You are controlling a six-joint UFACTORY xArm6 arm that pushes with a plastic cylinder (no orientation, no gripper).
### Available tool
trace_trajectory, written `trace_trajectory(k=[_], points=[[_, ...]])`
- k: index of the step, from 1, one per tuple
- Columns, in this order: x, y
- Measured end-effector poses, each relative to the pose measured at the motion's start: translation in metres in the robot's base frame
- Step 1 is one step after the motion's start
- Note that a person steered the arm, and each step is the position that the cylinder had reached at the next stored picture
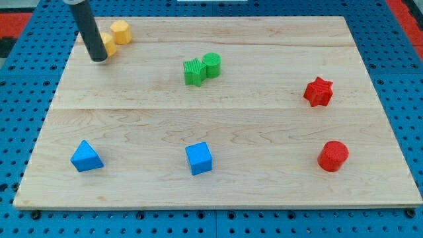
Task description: Push the red star to the top side of the board
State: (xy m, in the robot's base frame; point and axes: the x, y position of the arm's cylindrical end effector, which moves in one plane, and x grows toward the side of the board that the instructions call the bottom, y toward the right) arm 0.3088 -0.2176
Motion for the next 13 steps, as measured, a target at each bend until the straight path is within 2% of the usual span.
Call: trace_trajectory(k=[1, 3, 6, 8, 10, 11, 12, 13], points=[[-0.013, 0.024], [-0.004, 0.076], [0.001, 0.097], [0.058, 0.098], [0.07, 0.18], [0.134, 0.197], [0.154, 0.311], [0.145, 0.382]])
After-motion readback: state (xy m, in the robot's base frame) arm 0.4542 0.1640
